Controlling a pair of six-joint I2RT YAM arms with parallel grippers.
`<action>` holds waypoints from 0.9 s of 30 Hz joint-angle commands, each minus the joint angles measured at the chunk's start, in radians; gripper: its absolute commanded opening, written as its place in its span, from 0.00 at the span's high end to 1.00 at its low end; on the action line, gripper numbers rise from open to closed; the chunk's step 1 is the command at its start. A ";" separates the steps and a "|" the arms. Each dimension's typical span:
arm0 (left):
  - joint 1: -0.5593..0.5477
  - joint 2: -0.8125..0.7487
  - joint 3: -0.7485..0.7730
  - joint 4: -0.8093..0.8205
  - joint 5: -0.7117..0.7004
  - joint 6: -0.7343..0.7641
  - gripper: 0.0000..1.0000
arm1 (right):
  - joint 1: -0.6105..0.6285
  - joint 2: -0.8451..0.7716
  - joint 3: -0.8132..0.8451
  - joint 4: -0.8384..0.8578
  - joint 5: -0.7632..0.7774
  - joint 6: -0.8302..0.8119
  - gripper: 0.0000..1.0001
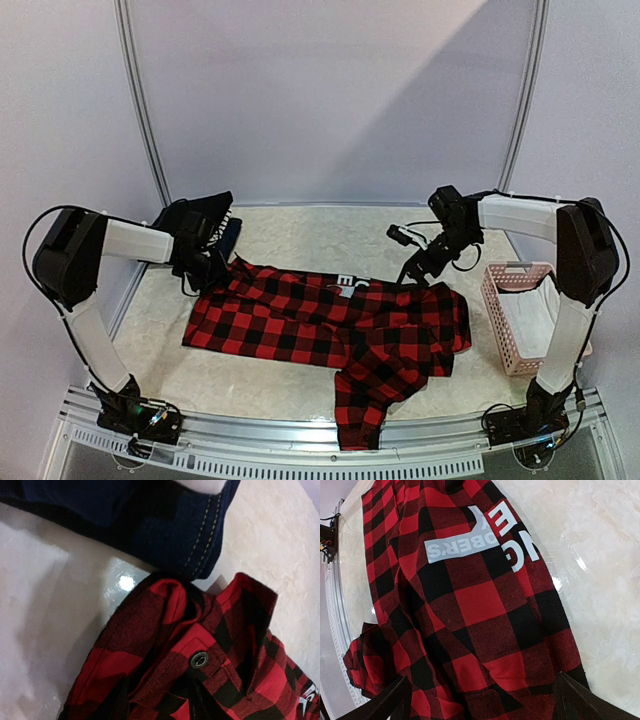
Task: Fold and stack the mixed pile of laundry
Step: Adjust the rectangle-folded shirt at the center of the board.
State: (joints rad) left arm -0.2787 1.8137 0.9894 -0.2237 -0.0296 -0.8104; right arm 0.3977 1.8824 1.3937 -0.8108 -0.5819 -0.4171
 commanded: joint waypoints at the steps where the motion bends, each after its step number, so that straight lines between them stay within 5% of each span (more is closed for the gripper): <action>1: 0.014 0.041 0.029 0.016 0.022 -0.019 0.63 | 0.006 -0.013 0.001 -0.002 0.010 -0.015 0.01; 21: -0.001 -0.134 0.005 -0.076 -0.087 0.063 0.99 | 0.006 0.015 0.007 -0.014 -0.002 -0.020 0.01; 27: -0.036 -0.170 0.007 -0.131 -0.087 0.065 1.00 | 0.006 0.017 0.007 -0.017 -0.002 -0.021 0.01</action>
State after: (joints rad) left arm -0.2874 1.6817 0.9966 -0.2852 -0.0937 -0.7609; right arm 0.3985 1.8824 1.3937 -0.8120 -0.5808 -0.4282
